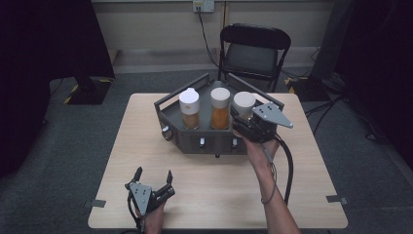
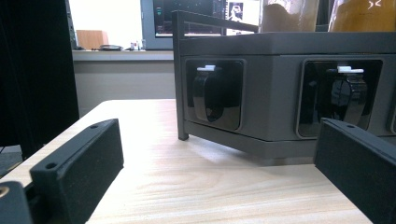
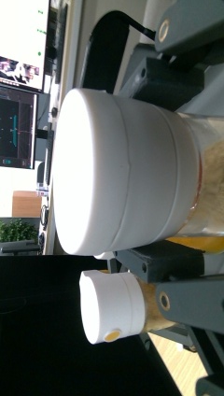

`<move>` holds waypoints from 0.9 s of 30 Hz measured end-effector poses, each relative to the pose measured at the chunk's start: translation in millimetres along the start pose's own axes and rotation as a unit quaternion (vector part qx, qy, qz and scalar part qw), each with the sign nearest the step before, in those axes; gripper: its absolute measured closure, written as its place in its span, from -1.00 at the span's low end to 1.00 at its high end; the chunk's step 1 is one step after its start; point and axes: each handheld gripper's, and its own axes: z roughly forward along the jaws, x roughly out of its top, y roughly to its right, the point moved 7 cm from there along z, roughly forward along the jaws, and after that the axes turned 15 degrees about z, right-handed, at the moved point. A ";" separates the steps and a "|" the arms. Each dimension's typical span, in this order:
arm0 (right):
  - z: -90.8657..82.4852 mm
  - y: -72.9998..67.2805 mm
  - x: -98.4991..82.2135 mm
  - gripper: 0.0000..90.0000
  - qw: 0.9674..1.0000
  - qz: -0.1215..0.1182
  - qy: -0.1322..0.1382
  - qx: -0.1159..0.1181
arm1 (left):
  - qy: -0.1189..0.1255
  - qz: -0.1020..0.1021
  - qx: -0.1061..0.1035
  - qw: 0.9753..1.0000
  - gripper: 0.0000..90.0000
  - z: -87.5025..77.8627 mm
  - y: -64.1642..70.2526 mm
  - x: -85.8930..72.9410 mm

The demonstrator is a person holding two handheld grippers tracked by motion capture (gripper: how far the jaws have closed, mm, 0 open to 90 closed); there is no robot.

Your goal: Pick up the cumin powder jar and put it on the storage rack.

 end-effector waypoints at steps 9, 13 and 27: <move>11.7 2.8 0.5 -0.24 1.000 -0.001 0.002 -0.017 | 0.000 0.000 0.000 1.000 -0.98 0.0 0.0 0.0; 14.7 4.0 0.8 -0.24 1.000 0.008 0.002 -0.021 | 0.000 0.000 0.000 1.000 -0.98 0.0 0.0 0.0; 29.3 6.9 -2.9 -0.24 0.999 -0.004 0.005 -0.039 | 0.000 0.000 0.000 1.000 -0.98 0.0 0.0 0.0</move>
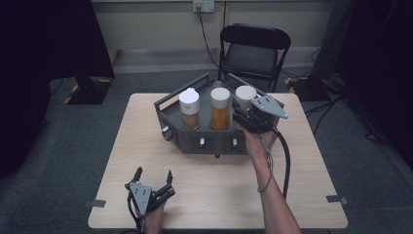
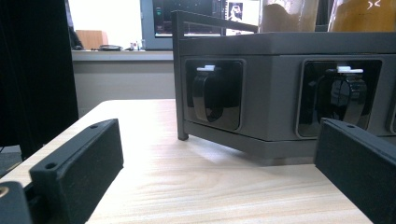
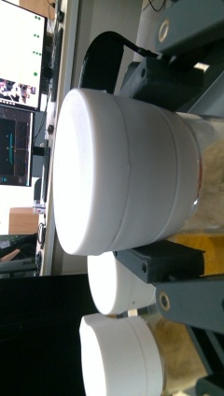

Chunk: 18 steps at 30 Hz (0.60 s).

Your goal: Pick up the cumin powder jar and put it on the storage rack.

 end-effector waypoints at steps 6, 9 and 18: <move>4.8 5.1 -4.2 -0.24 1.000 0.001 -0.001 -0.005 | 0.000 0.000 0.000 1.000 -0.98 0.0 -0.1 0.0; 7.5 8.1 -7.0 -0.24 1.000 0.000 -0.001 -0.009 | 0.000 0.000 0.000 1.000 -0.98 0.0 0.0 0.0; 16.9 16.6 -11.9 -0.24 1.000 0.009 -0.010 -0.018 | 0.000 0.000 0.000 1.000 -0.98 0.0 -0.1 0.0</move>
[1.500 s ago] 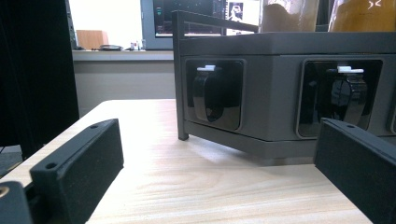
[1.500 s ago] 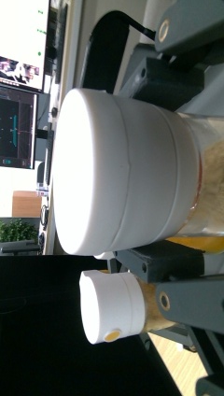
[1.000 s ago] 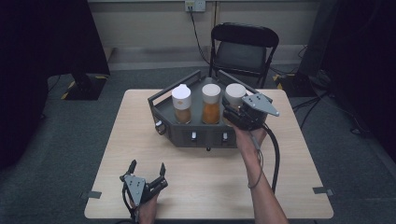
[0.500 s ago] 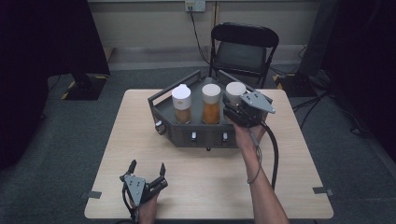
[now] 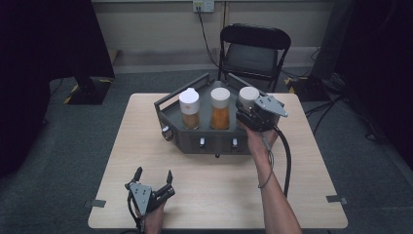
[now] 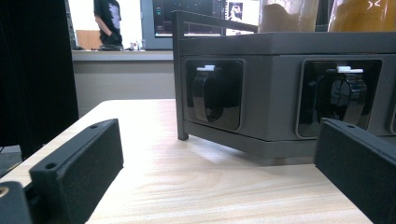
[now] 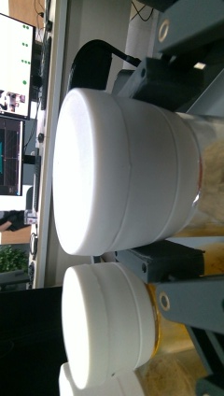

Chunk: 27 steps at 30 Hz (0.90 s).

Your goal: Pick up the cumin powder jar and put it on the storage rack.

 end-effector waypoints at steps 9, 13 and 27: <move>4.1 0.9 -2.4 -0.24 1.000 0.001 -0.005 -0.002 | 0.000 0.000 0.000 1.000 -0.98 0.0 0.0 0.0; 4.9 1.7 -3.9 -0.24 1.000 0.003 -0.007 -0.003 | 0.000 0.000 0.000 1.000 -0.98 0.0 0.0 0.0; 5.9 3.6 -6.4 -0.24 1.000 0.006 -0.008 -0.002 | 0.000 0.000 0.000 1.000 -0.98 0.0 -0.1 -0.1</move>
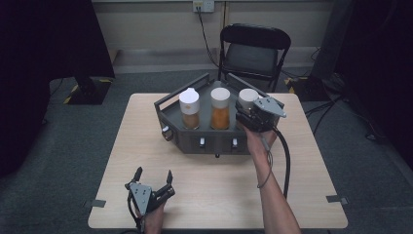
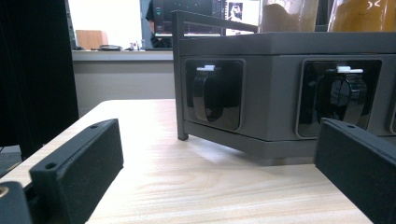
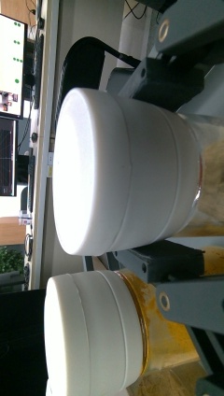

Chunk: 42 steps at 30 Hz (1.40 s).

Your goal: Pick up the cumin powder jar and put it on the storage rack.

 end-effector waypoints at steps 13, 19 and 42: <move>-0.8 5.5 2.0 -0.25 1.000 0.019 -0.007 0.002 | 0.000 0.000 0.000 1.000 -0.98 0.0 0.1 0.0; -0.5 5.4 1.5 -0.25 1.000 0.022 -0.005 0.002 | 0.000 0.000 0.000 1.000 -0.98 -0.1 0.0 -0.1; -0.1 3.3 1.2 -0.43 1.000 0.013 -0.001 0.003 | 0.000 0.000 0.000 1.000 -0.98 0.0 0.0 0.0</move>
